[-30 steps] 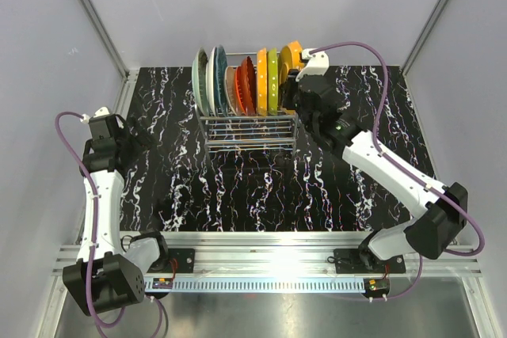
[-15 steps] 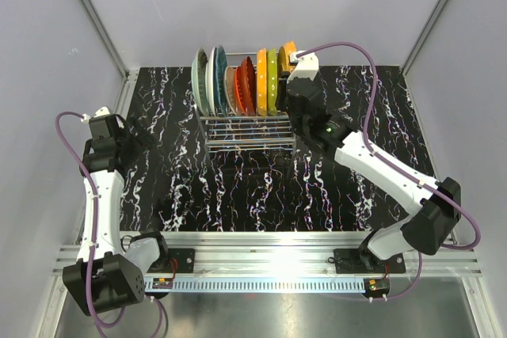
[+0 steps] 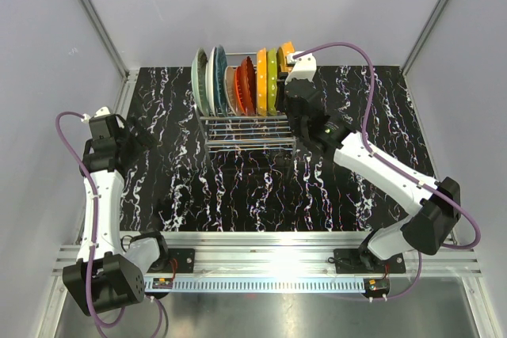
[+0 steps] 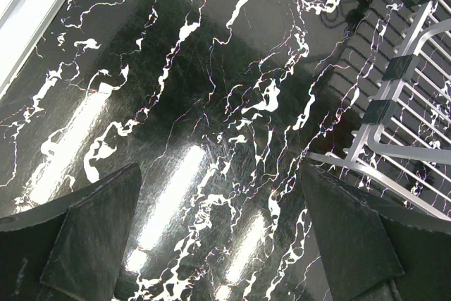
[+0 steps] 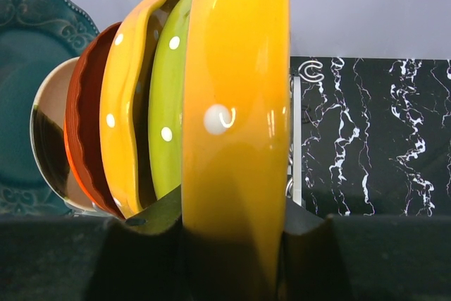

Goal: Load the plates into the dish rack
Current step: Insert the plate into the dish rack

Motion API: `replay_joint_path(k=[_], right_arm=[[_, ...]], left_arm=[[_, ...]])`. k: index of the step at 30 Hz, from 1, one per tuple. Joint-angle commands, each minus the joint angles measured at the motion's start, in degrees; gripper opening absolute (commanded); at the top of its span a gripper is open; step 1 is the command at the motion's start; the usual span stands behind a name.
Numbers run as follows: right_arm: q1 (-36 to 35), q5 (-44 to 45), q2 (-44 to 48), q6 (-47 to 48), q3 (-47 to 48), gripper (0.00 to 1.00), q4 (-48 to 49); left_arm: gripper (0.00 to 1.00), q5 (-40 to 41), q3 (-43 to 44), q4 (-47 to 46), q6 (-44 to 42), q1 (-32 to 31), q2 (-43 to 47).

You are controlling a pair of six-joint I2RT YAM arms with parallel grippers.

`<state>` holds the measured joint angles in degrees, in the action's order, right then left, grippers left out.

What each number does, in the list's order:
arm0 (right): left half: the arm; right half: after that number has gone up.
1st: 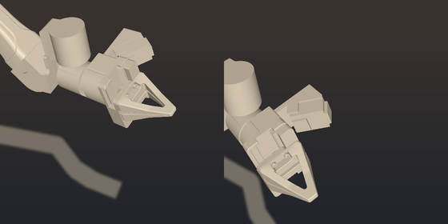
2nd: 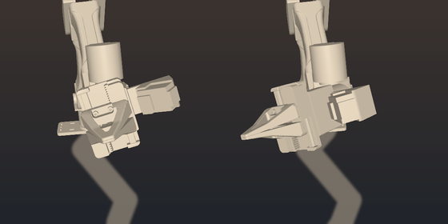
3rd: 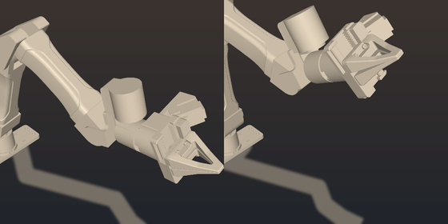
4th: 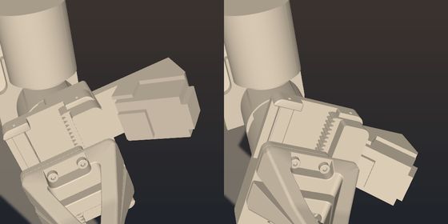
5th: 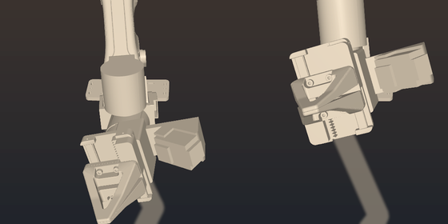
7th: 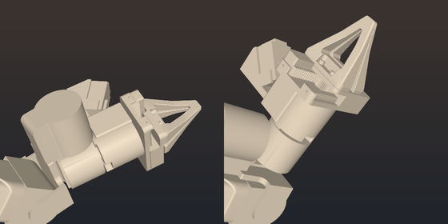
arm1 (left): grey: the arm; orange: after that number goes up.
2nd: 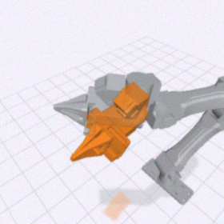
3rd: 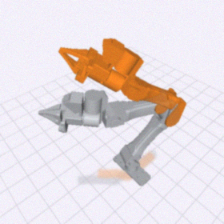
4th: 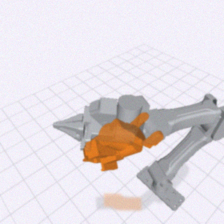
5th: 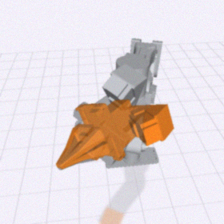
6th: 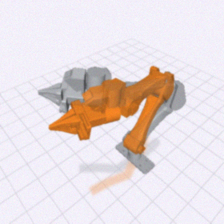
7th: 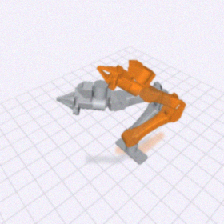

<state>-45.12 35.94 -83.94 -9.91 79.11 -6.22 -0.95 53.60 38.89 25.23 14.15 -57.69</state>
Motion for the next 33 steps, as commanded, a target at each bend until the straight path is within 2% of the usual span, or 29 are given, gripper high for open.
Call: replay_joint_path(k=[1, 33], right_arm=[[-1.63, -0.26, 2.29, 1.56, 2.45, 0.28, 7.80], [-1.55, -5.89, 5.28, -0.81, 3.15, 0.36, 4.20]], left_arm=[[0.99, -1.25, -0.25, -2.68, -0.98, -0.18, 0.30], [0.99, -0.98, -0.26, -2.60, -1.06, -0.62, 0.56]])
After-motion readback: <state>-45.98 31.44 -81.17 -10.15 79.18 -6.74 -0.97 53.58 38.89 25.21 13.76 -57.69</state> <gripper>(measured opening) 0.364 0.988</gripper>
